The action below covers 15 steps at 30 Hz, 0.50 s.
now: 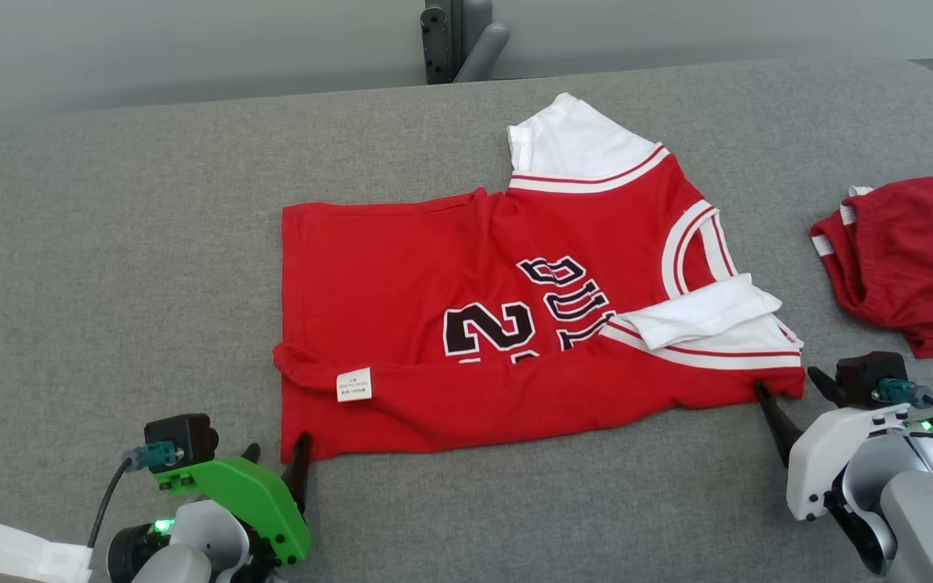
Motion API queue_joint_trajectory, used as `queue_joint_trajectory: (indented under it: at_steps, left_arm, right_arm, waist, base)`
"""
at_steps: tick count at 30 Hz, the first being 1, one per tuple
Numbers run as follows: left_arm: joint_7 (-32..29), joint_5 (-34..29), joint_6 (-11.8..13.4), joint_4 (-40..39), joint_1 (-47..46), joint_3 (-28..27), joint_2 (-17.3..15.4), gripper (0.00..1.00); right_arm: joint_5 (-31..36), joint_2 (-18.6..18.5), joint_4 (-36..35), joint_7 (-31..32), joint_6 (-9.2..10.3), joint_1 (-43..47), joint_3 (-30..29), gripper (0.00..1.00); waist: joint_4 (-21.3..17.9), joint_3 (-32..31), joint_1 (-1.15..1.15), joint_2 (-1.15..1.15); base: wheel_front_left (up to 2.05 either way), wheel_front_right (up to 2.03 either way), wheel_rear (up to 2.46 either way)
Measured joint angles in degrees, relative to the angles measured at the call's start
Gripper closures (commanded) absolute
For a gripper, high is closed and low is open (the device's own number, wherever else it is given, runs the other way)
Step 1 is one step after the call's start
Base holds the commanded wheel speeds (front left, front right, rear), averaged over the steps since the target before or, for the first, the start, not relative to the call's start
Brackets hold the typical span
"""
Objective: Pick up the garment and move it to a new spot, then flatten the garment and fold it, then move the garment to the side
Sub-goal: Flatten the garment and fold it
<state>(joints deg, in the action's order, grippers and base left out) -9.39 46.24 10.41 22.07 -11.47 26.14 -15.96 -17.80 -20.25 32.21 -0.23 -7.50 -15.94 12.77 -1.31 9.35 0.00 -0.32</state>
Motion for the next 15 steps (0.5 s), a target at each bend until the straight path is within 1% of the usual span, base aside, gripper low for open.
queue_joint_trajectory:
  at_steps: [1, 2, 3, 4, 5, 6, 7, 13, 15]
  left_arm:
    - [-0.38, 0.13, -0.38, 0.18, -0.18, 0.12, -0.01, 0.0]
    - [-0.79, 0.33, -0.71, 0.36, -0.32, 0.25, -0.01, 0.14]
    - [-1.13, 0.46, -1.07, 0.51, -0.46, 0.48, -0.01, 0.42]
    - [-1.29, 0.45, -1.27, 0.76, -0.69, 0.75, -0.02, 0.59]
    - [-1.46, 0.45, -1.38, 1.0, -0.86, 0.96, -0.01, 0.8]
    - [-1.62, 0.49, -1.82, 1.26, -0.94, 1.1, 0.12, 1.0]
    - [-1.72, 0.7, -2.27, 1.53, -1.04, 1.33, 0.3, 1.0]
    - [-2.47, 3.14, -5.98, 2.53, -1.27, 2.01, 1.72, 1.0]
    - [-2.65, 3.3, -6.7, 2.44, -1.25, 1.83, 0.88, 1.0]
  right_arm:
    - [-0.34, 0.23, 0.54, 0.26, 0.0, -0.21, 0.22, 0.0]
    - [-0.59, 0.44, 1.1, 0.51, 0.0, -0.4, 0.62, 0.0]
    - [-1.15, 0.67, 1.64, 0.75, 0.0, -0.7, 1.05, 0.0]
    - [-1.72, 0.76, 2.11, 0.92, 0.0, -0.95, 1.51, 0.25]
    - [-2.45, 0.78, 2.66, 1.15, 0.0, -1.15, 2.02, 0.61]
    - [-3.19, 0.8, 3.05, 1.23, 0.0, -1.32, 2.52, 0.69]
    - [-3.92, 0.82, 3.5, 1.48, 0.0, -1.52, 2.9, 1.0]
    - [-8.26, 0.37, 5.24, 1.53, -0.01, -2.13, 5.56, 1.0]
    - [-10.46, -0.34, 5.23, 2.2, -0.01, -2.32, 6.86, 1.0]
  waist:
    - [0.02, -0.1, 0.0, 0.0]
    - [0.04, -0.2, 0.0, 0.0]
    - [0.05, -0.3, 0.0, 0.0]
    - [0.06, -0.43, 0.0, 0.0]
    - [0.07, -0.61, 0.0, 0.0]
    - [0.08, -0.77, 0.0, 0.0]
    - [0.09, -0.95, 0.0, 0.0]
    - [0.15, -2.52, 0.0, 0.0]
    - [0.06, -3.07, 0.0, 0.0]
  base:
    - [0.0, 0.0, 0.0]
    - [0.0, 0.0, 0.0]
    - [0.0, 0.0, 0.0]
    - [0.0, 0.0, 0.0]
    - [0.0, 0.0, 0.0]
    - [0.0, 0.0, 0.0]
    - [0.0, 0.0, 0.0]
    - [0.0, 0.0, 0.0]
    - [0.0, 0.0, 0.0]
